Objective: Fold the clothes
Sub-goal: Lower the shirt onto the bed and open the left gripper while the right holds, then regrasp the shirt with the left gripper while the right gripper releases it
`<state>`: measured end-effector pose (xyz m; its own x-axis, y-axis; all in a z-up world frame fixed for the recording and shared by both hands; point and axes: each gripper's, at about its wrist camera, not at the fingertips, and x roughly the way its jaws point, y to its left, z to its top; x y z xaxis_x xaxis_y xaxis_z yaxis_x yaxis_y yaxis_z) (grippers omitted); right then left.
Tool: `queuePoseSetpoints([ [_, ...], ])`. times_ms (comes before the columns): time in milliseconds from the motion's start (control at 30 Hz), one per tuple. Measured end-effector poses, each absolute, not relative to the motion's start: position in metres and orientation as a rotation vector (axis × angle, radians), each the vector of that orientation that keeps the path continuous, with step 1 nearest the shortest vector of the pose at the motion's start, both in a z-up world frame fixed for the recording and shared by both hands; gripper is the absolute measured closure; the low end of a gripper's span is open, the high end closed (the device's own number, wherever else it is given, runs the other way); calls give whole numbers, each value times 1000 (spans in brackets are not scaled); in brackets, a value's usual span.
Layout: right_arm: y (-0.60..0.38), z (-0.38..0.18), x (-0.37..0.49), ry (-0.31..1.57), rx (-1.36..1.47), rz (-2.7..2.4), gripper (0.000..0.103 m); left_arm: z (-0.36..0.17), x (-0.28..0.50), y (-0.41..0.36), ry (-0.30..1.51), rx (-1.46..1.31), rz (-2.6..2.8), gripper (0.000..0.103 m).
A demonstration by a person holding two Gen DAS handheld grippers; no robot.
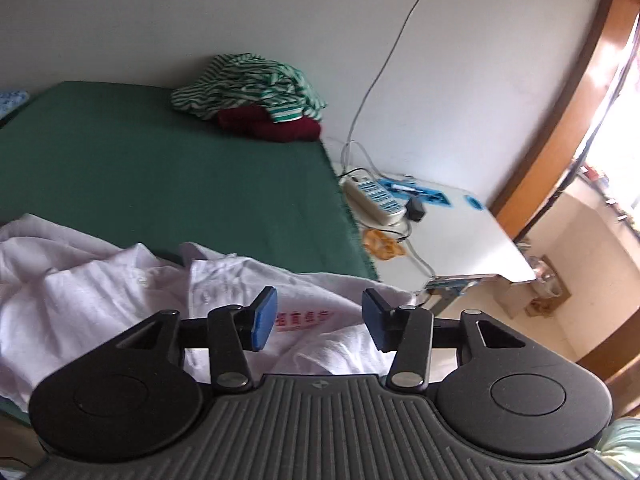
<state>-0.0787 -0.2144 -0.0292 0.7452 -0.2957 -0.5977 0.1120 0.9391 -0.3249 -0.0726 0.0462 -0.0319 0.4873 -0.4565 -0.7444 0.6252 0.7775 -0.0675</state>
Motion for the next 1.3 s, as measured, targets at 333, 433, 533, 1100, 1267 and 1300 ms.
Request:
queuePoseSetpoints([
  [333, -279, -67, -10, 779, -288, -389, 33, -41, -68, 11, 901, 175, -662, 18],
  [433, -314, -87, 0, 871, -236, -420, 33, -35, -75, 13, 890, 167, -657, 17],
  [533, -343, -103, 4, 971, -61, -379, 96, -36, -72, 10, 912, 128, -668, 16],
  [1100, -190, -67, -101, 876, 232, 394, 99, -29, -65, 22, 922, 14, -763, 9],
  [1267, -132, -89, -108, 924, 199, 588, 100, -17, -68, 58, 913, -36, -757, 4],
  [1300, -124, -92, -107, 935, 177, 607, 100, -17, -69, 62, 913, -39, -758, 4],
])
